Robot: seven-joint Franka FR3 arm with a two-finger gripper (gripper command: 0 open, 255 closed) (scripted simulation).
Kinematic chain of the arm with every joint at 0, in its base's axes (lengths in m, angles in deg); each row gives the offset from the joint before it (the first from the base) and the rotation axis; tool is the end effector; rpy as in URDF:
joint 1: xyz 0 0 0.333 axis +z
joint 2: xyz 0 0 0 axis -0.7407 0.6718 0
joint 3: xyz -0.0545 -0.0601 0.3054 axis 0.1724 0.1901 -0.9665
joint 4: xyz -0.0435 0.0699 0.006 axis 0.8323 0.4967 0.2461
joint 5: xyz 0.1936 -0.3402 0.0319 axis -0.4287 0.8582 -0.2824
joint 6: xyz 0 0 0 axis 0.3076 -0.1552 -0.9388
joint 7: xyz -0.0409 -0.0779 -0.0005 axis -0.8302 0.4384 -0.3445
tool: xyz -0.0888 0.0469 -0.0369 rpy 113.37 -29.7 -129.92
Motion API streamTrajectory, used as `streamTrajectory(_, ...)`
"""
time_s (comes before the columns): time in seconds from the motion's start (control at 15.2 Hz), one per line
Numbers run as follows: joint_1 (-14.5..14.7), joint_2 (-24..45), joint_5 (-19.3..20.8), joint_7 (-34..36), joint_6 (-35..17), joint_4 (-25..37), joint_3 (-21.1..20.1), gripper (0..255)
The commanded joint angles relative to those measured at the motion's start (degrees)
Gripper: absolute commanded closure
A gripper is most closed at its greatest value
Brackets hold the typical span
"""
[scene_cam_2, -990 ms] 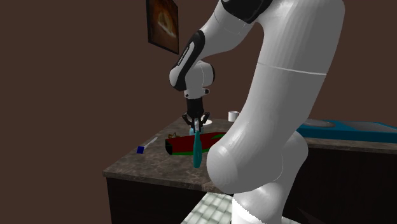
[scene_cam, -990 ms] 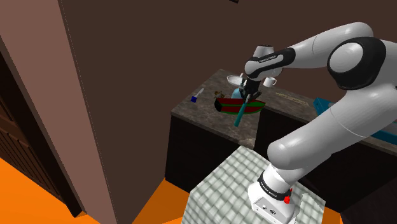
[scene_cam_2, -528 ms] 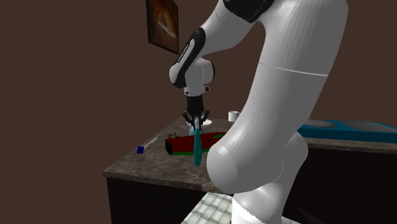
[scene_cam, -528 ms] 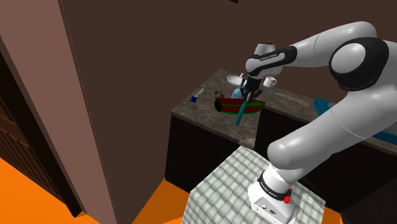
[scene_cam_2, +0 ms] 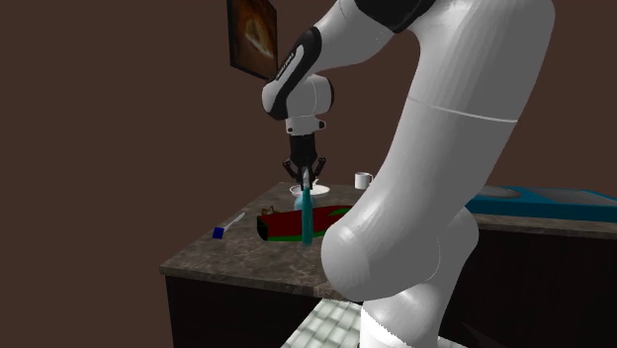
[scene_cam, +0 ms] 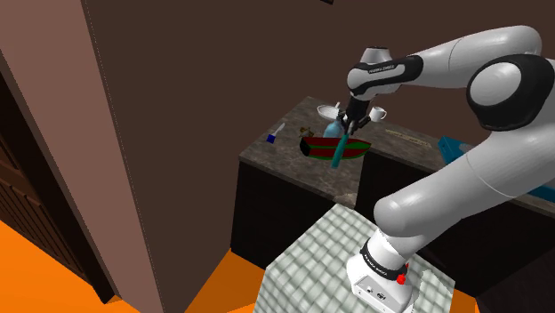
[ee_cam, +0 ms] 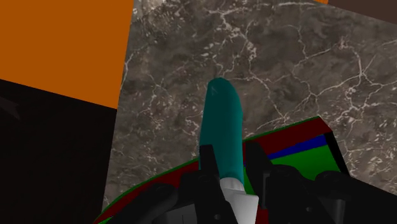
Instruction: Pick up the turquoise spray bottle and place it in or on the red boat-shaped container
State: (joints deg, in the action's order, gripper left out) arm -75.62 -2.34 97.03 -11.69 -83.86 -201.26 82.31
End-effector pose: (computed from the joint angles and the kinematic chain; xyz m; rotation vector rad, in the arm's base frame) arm 0.3632 -0.2845 0.4656 2.7161 -1.3326 0.0412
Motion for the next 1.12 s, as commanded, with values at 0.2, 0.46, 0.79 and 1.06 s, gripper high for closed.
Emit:
streamTrajectory(0.2, 0.08, -0.9, -0.23, -0.43, 3.93, 3.04, -0.18, 255)
streamTrajectory(0.46, 0.15, -1.43, -0.41, -0.74, 7.05, 5.65, -0.34, 255)
streamTrajectory(0.79, 0.24, -1.79, -0.63, -1.14, 10.91, 9.16, -0.52, 255)
streamTrajectory(1.06, 0.3, -1.85, -0.8, -1.47, 13.97, 12.17, -0.66, 255)
